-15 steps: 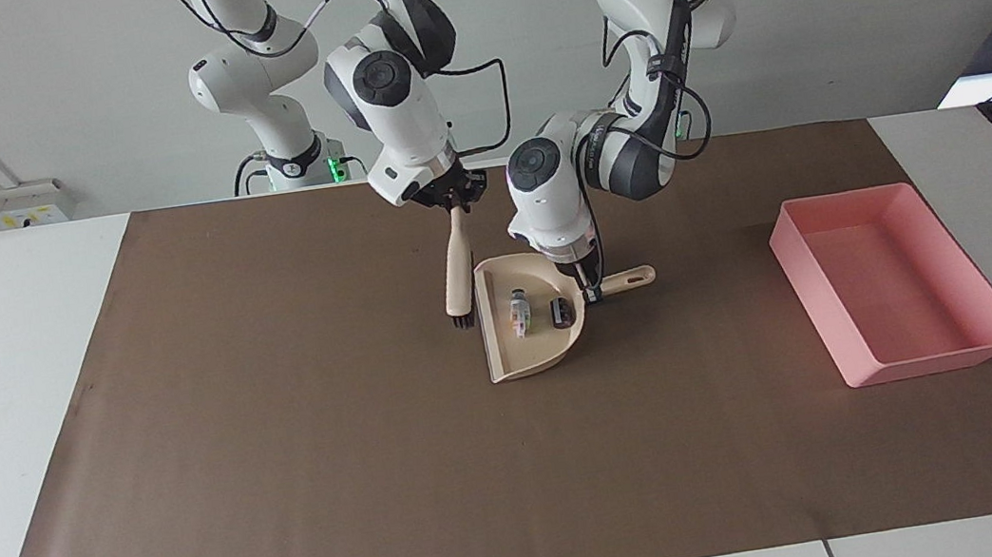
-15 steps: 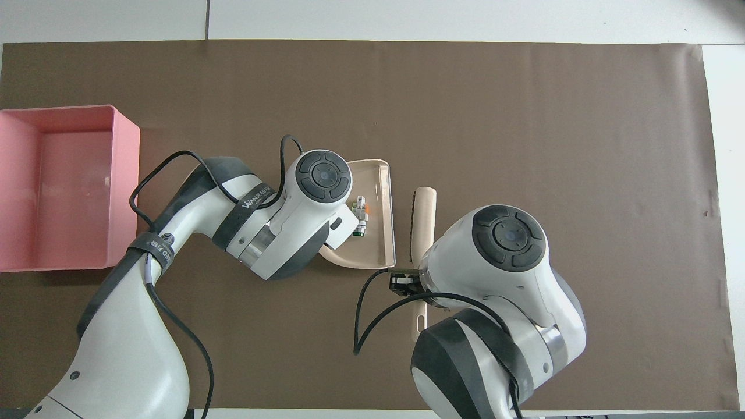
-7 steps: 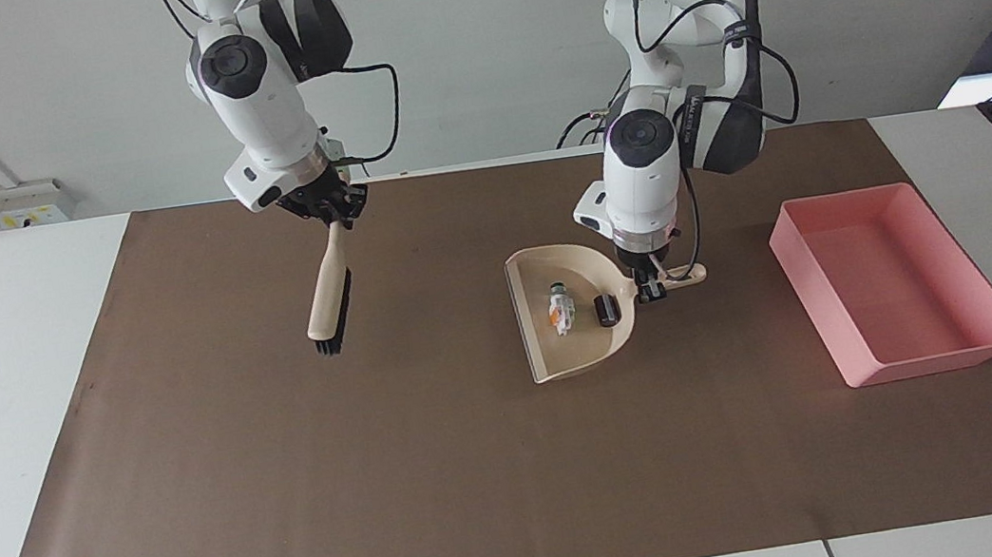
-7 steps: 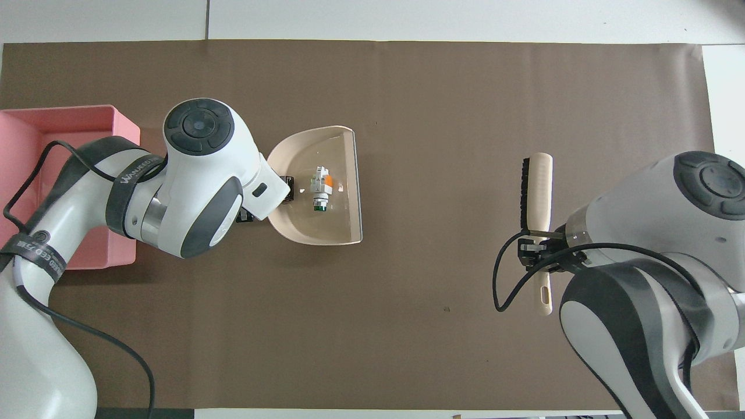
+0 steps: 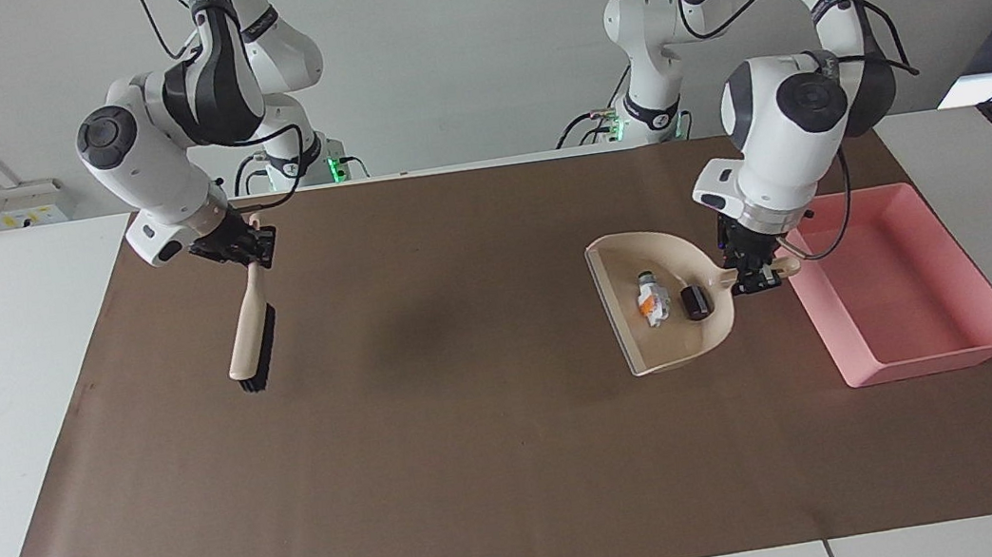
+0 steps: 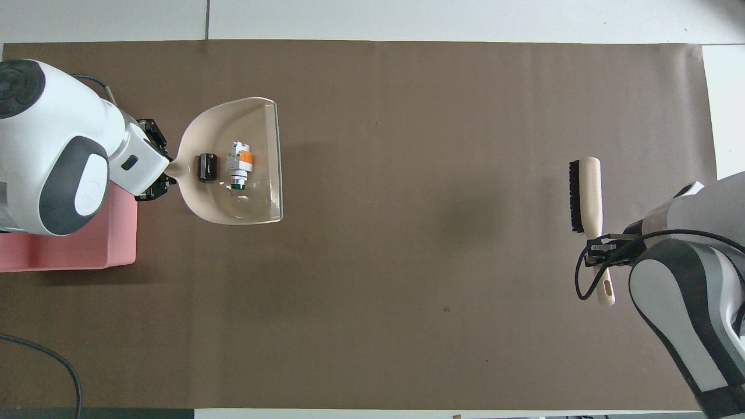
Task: Clean e-waste and dump in bin
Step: 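Tip the dustpan over the pink bin with the left gripper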
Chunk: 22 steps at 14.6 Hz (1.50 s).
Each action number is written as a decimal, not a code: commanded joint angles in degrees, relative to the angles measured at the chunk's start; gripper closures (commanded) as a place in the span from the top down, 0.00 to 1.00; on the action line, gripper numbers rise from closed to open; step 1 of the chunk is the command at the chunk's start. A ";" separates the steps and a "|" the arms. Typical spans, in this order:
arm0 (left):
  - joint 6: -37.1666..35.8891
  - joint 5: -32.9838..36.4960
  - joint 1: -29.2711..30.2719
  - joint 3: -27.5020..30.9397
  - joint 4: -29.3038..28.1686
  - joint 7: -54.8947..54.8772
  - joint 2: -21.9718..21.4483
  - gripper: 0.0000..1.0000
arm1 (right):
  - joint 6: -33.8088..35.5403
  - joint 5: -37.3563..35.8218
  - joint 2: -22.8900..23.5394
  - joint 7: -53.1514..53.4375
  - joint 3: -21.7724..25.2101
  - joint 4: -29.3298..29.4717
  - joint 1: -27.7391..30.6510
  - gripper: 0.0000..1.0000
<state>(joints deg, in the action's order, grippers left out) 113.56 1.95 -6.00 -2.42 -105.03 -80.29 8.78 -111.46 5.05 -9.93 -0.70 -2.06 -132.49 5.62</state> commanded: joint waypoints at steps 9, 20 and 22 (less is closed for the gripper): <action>-7.92 -3.27 23.39 0.04 10.45 -26.31 0.00 0.00 | -10.80 -9.18 3.33 -9.41 -0.93 -5.06 6.50 0.00; -0.89 16.12 24.02 2.77 11.25 -24.84 1.85 0.01 | -11.85 -9.09 3.33 -7.75 -0.93 -5.50 7.38 0.36; 0.68 22.45 23.49 2.68 10.29 -22.03 1.94 0.00 | -11.94 -9.09 3.33 -7.30 -1.02 -5.50 7.47 0.36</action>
<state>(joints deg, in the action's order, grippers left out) 112.55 19.54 18.77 -0.25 -95.02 -105.04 10.07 -122.53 -3.45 -6.05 -8.53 -2.24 -137.36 11.87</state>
